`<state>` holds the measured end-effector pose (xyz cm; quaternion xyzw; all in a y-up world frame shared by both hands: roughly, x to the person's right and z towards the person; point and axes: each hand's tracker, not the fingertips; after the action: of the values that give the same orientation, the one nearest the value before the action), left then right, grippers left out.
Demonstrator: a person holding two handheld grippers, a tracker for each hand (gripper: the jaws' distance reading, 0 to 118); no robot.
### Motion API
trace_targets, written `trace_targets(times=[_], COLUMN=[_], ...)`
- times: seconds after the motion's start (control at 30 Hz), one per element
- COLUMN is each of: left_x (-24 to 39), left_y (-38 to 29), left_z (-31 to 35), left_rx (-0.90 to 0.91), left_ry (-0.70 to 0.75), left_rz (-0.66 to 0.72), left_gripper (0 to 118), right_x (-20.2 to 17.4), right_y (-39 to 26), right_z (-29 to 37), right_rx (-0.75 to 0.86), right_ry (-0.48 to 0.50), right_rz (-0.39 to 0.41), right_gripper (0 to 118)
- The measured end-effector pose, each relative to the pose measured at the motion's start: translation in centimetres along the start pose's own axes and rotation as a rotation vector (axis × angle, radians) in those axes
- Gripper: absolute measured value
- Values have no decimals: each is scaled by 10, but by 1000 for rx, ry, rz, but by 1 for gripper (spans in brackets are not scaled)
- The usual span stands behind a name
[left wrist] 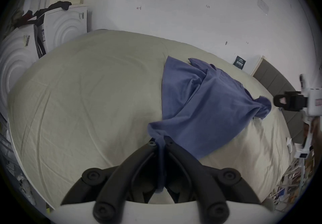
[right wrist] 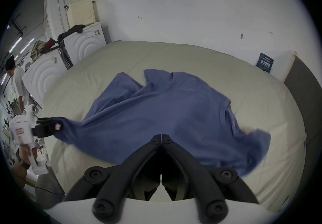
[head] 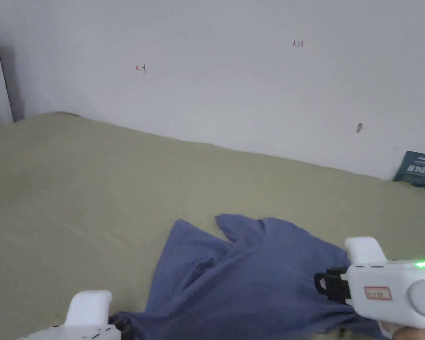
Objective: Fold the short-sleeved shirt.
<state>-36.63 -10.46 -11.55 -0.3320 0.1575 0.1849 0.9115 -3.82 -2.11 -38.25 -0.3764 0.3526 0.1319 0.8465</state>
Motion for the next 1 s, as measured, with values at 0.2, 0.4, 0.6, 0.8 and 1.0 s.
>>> trace_targets(times=[0.2, 0.4, 0.6, 0.8, 1.0], left_x=[-3, -3, -7, 1, 4], left_y=[10, 11, 11, 14, 11], left_z=[-15, -28, -36, -41, -41], left_rx=[-15, -29, -30, -44, -43], left_ry=[-3, 0, -3, 0, 2], left_rz=[0, -19, -13, -57, -60], left_gripper=[0, 0, 0, 0, 0], right_x=[39, 48, 62, 75, 90], right_y=[89, 147, 176, 167, 169], right_z=[-89, -180, -244, -264, -303], right_rx=[-29, -144, -202, -301, -260], right_ry=[-5, -57, 19, -40, 46], right_rz=[39, 181, 171, 113, 188], right_gripper=[0, 73, 81, 82, 85])
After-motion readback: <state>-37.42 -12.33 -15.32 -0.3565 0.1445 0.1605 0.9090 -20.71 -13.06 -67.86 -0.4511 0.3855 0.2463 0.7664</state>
